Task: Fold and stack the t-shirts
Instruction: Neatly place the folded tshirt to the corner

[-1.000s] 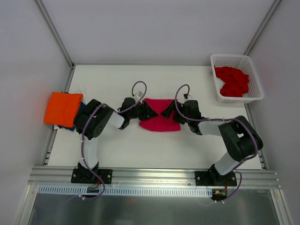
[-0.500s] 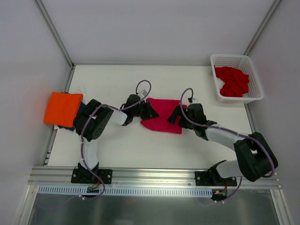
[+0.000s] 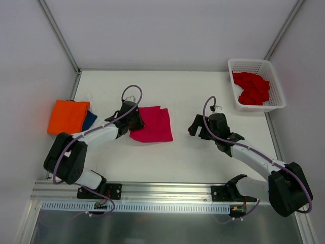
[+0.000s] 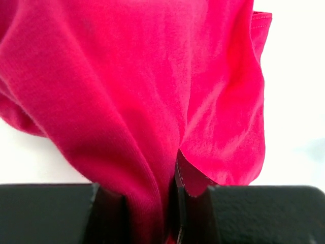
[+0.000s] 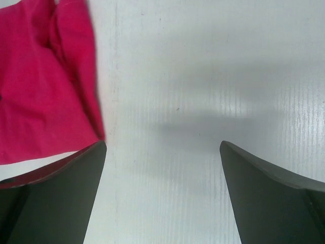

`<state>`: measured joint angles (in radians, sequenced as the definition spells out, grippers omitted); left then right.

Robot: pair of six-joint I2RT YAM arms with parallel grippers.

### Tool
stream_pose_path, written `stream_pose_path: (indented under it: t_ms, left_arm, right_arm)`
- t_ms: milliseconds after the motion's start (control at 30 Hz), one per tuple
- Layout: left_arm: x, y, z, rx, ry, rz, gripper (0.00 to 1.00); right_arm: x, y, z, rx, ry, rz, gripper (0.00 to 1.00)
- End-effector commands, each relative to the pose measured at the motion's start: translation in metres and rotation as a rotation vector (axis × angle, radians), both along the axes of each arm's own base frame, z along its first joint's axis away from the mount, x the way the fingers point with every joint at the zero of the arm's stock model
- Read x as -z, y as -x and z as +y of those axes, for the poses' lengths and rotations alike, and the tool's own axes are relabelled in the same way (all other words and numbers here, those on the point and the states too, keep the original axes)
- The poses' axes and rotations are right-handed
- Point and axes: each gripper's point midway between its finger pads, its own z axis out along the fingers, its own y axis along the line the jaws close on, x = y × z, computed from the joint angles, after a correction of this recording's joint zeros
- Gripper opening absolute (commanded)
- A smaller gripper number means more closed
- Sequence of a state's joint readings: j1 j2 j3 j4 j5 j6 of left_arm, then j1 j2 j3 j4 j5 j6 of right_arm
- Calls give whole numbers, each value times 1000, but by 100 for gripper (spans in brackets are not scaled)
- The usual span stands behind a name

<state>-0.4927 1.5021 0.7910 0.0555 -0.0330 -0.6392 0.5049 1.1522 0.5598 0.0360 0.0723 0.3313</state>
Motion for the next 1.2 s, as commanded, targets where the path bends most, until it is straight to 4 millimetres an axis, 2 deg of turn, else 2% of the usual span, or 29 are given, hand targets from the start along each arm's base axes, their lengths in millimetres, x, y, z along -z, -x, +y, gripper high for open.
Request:
stream_pose_path:
  t_ms: [0, 33, 167, 233, 333, 367, 467, 500, 600, 700, 800, 867, 1033, 1167]
  left_arm:
    - [-9, 19, 50, -111, -142, 7, 0]
    - [-18, 19, 57, -134, -151, -15, 0]
    - [-25, 24, 89, -203, -196, 8, 0]
    - [-31, 21, 99, -223, -206, 3, 0]
    - [-41, 17, 120, -271, -228, 12, 0]
    - [-43, 14, 132, -300, -233, 16, 0]
    - [-54, 6, 150, -337, -233, 31, 0]
    - [-61, -1, 165, -378, -233, 31, 0]
    - [-66, -5, 191, -443, -232, 61, 0]
    - [-72, -12, 200, -474, -194, 68, 0]
    - [-80, -16, 228, -536, -182, 88, 0]
    - [-86, -17, 239, -563, -171, 94, 0]
    - [-93, -22, 250, -539, -163, 109, 0]
    - [-113, -41, 261, -501, -162, 78, 0]
  right_arm:
    - [-5, 0, -1, -11, 16, -17, 99]
    - [-4, 0, 0, -14, 11, -20, 99]
    - [-1, 1, 5, -32, -9, -12, 99]
    - [1, 1, 6, -36, -15, -11, 99]
    - [2, 2, 8, -44, -19, -9, 100]
    - [4, 2, 8, -44, -17, -5, 100]
    - [4, 3, 9, -51, -20, -7, 100]
    - [5, 4, 9, -56, -21, -5, 99]
    - [6, 7, 8, -59, -19, -9, 100]
    - [9, 10, 6, -64, -10, -5, 100]
    - [12, 13, 3, -70, 1, -1, 99]
    - [15, 15, 1, -70, 8, -2, 99]
    - [15, 17, 2, -80, 3, -2, 99]
    - [15, 20, 1, -83, 3, -2, 99]
